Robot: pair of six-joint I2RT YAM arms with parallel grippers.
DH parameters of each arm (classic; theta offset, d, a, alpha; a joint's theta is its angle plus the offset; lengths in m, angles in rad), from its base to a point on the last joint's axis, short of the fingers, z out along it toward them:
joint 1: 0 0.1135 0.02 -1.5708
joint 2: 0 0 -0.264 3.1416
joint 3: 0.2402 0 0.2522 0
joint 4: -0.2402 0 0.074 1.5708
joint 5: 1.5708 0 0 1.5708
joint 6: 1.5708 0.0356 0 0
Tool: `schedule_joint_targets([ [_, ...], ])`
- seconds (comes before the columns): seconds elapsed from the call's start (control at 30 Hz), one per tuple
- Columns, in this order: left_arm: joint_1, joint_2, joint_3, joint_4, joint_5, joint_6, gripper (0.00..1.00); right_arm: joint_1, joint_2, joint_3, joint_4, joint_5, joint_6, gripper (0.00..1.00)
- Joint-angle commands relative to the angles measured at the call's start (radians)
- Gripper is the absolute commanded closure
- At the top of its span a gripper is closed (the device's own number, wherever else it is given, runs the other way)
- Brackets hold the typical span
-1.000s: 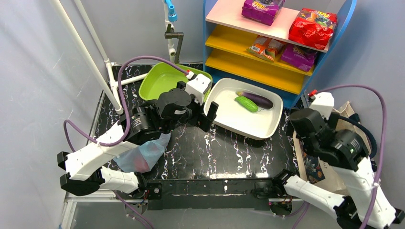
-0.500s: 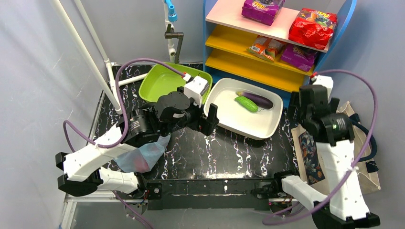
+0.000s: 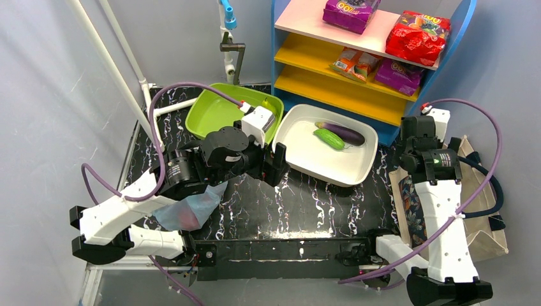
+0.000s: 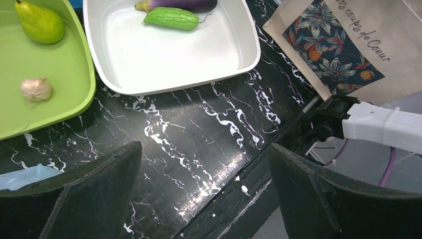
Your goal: Place the food into the grocery bag and tie it
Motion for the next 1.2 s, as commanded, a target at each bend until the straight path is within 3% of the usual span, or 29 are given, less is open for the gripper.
schedule_joint_targets([
  [0.0, -0.004, 0.01, 0.012, -0.022, 0.058, 0.026, 0.02, -0.057, -0.031, -0.033, 0.074, 0.079, -0.015, 0.02],
  [0.13, -0.004, 0.067, 0.078, -0.056, 0.104, 0.074, 0.0, -0.113, -0.047, -0.063, 0.096, 0.076, -0.019, 0.02],
  [0.43, -0.004, 0.118, 0.142, -0.119, 0.1, 0.143, 0.01, -0.196, -0.052, -0.205, 0.103, -0.108, 0.042, 0.05],
  [0.5, -0.005, 0.113, 0.139, -0.134, 0.09, 0.14, 0.01, -0.203, -0.053, -0.198, 0.084, -0.124, 0.068, 0.16],
  [0.63, -0.004, 0.067, 0.078, -0.119, 0.084, 0.118, 0.0, -0.202, -0.06, -0.14, 0.051, -0.16, 0.096, 0.67],
  [0.77, -0.004, 0.019, 0.018, -0.1, 0.071, 0.091, 0.01, -0.202, -0.068, -0.085, 0.027, -0.219, 0.107, 0.98],
  [1.0, -0.004, -0.031, -0.038, -0.08, 0.043, 0.072, 0.01, -0.203, -0.073, -0.069, -0.023, -0.395, 0.168, 0.99],
  [1.17, -0.004, -0.048, -0.059, -0.076, 0.034, 0.051, 0.01, -0.201, -0.08, -0.027, -0.046, -0.369, 0.155, 0.99],
])
